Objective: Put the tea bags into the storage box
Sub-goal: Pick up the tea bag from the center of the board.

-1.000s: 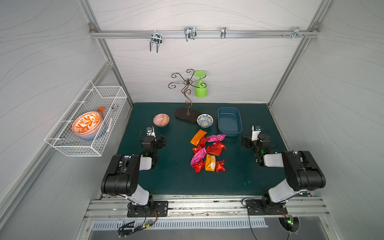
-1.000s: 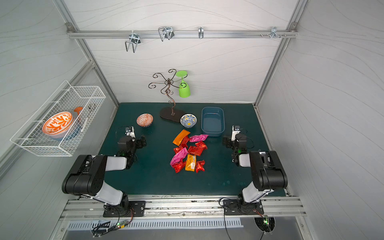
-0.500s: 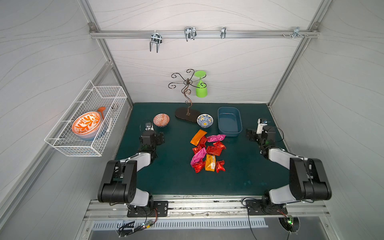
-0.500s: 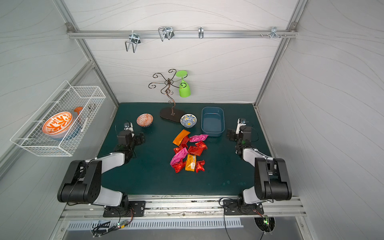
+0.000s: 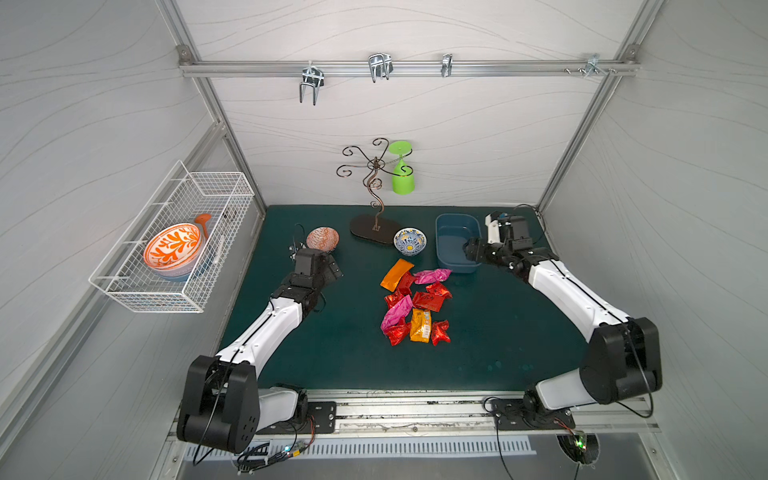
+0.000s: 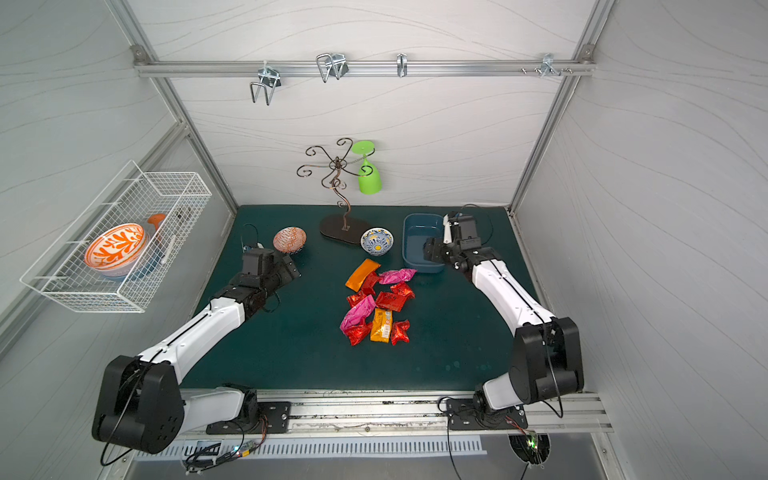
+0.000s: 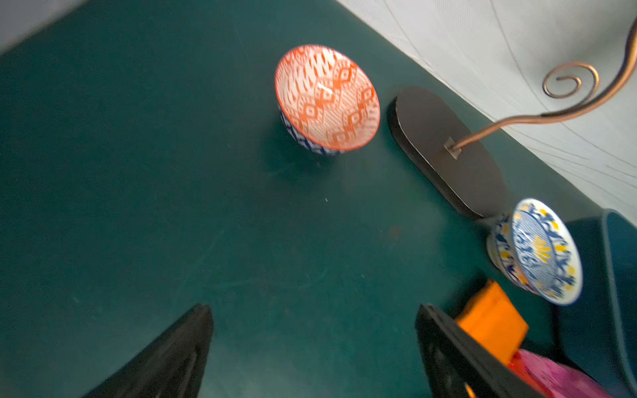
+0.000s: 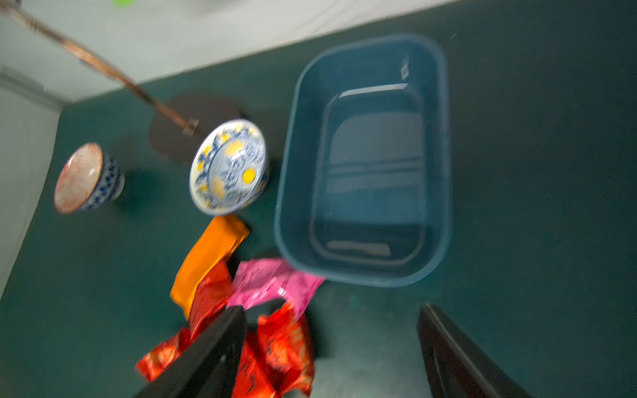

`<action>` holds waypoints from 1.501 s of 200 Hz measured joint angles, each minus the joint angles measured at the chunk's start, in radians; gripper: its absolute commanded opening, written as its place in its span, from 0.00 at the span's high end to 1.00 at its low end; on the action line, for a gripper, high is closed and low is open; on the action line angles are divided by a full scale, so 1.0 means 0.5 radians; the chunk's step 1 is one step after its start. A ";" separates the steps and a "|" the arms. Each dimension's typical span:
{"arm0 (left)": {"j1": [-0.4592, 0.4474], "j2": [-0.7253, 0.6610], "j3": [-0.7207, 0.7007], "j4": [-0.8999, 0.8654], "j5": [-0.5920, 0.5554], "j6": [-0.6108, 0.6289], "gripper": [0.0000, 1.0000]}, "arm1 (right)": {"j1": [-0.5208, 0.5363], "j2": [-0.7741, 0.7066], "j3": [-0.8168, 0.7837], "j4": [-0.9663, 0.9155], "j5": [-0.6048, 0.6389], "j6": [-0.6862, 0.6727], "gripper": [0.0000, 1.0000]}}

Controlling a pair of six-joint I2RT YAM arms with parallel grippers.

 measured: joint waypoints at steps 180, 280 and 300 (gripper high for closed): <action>-0.446 -0.005 -0.191 -0.086 0.564 -0.344 0.07 | 0.210 0.008 -0.771 0.433 -0.681 1.244 0.60; -0.446 -0.121 -0.244 -0.086 0.554 -0.341 0.07 | 0.233 0.204 -0.752 0.602 -0.665 1.313 1.00; -0.446 -0.121 -0.247 -0.087 0.554 -0.341 0.07 | 0.234 0.171 -0.753 0.571 -0.658 1.298 1.00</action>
